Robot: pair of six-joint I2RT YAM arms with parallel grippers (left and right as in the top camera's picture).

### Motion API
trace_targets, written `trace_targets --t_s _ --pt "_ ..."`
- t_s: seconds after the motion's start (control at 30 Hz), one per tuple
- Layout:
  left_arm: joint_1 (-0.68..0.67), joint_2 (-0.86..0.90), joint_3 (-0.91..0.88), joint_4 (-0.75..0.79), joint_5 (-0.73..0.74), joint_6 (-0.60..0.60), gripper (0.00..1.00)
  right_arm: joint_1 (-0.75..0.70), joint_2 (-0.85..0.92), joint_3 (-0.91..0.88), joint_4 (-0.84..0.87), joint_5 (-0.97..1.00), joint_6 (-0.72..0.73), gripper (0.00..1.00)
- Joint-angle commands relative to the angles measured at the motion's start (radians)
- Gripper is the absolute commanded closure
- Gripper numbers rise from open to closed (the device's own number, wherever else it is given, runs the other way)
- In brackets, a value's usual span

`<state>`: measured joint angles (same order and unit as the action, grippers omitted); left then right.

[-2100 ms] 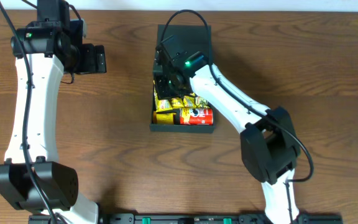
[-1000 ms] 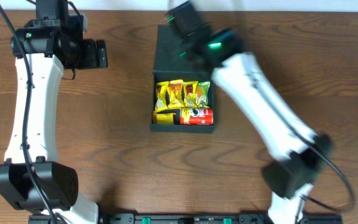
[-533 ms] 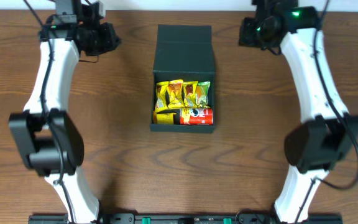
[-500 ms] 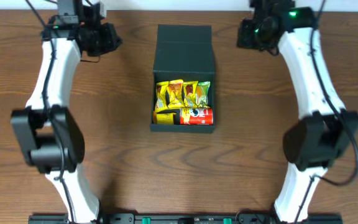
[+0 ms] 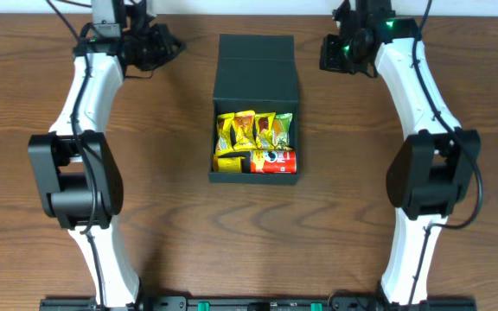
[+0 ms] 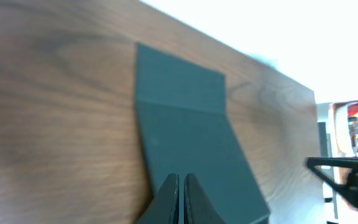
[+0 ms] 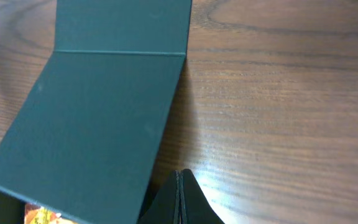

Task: Pack container
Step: 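Move both grippers to the back edge of the raised box lid, then push the lid forward with both grippers to start closing it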

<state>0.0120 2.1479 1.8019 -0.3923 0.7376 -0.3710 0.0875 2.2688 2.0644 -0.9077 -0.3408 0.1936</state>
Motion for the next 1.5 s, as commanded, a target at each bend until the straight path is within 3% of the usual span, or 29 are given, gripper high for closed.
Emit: trace_targets --t_s 0.0,0.27,0.67,1.47 --pt "-0.053 0.023 0.005 0.029 0.009 -0.037 0.94 -0.040 0.060 0.002 0.006 -0.104 -0.013 0.99" --pt "-0.078 0.031 0.005 -0.009 -0.169 -0.076 0.94 -0.048 0.087 0.002 -0.035 -0.113 -0.012 0.99" --pt "-0.069 0.160 0.005 -0.014 -0.105 -0.116 0.94 -0.031 0.160 0.002 -0.008 -0.272 0.066 0.98" --pt "-0.058 0.230 0.005 -0.023 -0.083 -0.138 0.94 0.035 0.226 0.002 0.089 -0.232 0.201 0.99"
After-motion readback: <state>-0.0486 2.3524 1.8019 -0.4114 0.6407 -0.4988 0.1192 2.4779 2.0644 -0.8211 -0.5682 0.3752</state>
